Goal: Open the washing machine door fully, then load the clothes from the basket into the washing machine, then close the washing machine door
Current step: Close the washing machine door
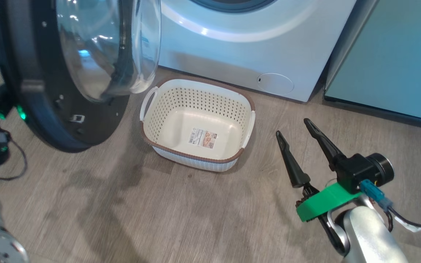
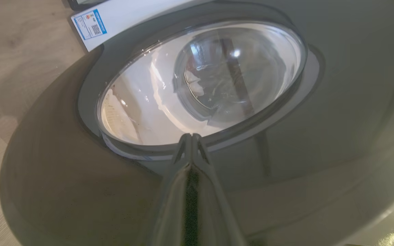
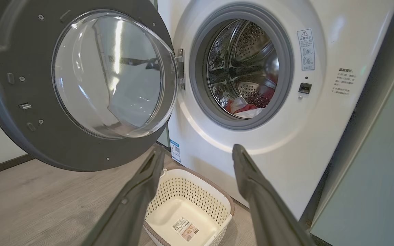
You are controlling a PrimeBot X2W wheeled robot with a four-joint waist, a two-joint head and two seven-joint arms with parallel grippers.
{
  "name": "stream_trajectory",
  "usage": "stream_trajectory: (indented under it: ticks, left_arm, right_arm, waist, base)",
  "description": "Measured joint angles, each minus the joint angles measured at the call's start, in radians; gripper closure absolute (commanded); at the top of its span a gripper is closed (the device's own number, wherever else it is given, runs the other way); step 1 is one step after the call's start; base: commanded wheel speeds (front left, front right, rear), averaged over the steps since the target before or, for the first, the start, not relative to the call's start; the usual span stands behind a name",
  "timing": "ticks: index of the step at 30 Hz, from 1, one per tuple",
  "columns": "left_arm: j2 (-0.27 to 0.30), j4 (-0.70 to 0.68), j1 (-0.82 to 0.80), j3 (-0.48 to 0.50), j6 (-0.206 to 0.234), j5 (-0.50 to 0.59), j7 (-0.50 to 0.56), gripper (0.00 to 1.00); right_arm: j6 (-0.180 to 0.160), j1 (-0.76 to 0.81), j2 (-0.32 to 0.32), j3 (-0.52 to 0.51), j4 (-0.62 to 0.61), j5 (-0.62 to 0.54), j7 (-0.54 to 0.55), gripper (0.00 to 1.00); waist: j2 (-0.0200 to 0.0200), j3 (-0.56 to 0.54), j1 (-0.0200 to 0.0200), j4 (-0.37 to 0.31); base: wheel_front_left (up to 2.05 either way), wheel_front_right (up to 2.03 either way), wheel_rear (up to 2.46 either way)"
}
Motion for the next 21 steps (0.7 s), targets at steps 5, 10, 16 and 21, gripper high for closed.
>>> stream_trajectory:
  ticks: [5, 10, 16, 21]
  left_arm:
    - [-0.068, -0.076, 0.065, -0.014, 0.0, -0.037, 0.042, 1.0]
    - [-0.138, -0.156, 0.122, -0.035, 0.0, -0.07, 0.097, 1.0]
    - [-0.208, -0.234, 0.188, -0.069, 0.001, -0.088, 0.143, 1.0]
    - [-0.227, -0.281, 0.206, -0.095, 0.013, -0.139, 0.151, 1.0]
  right_arm:
    - [0.0, 0.011, 0.0, -0.004, -0.003, 0.0, 0.0, 0.0]
    - [0.0, 0.011, 0.001, -0.006, -0.005, 0.0, -0.001, 0.0]
    - [0.0, 0.011, 0.002, -0.006, -0.012, 0.001, -0.001, 0.0]
    - [0.0, 0.011, 0.002, -0.01, -0.022, 0.001, -0.001, 0.0]
  waist:
    - [0.0, -0.01, 0.0, -0.017]
    - [0.0, -0.015, 0.0, -0.041]
    - [0.0, -0.008, 0.0, -0.078]
    - [0.0, 0.009, 0.0, -0.116]
  base:
    - [0.0, 0.0, 0.0]
    - [0.0, 0.0, 0.0]
    - [0.0, 0.0, 0.0]
    - [0.0, 0.0, 0.0]
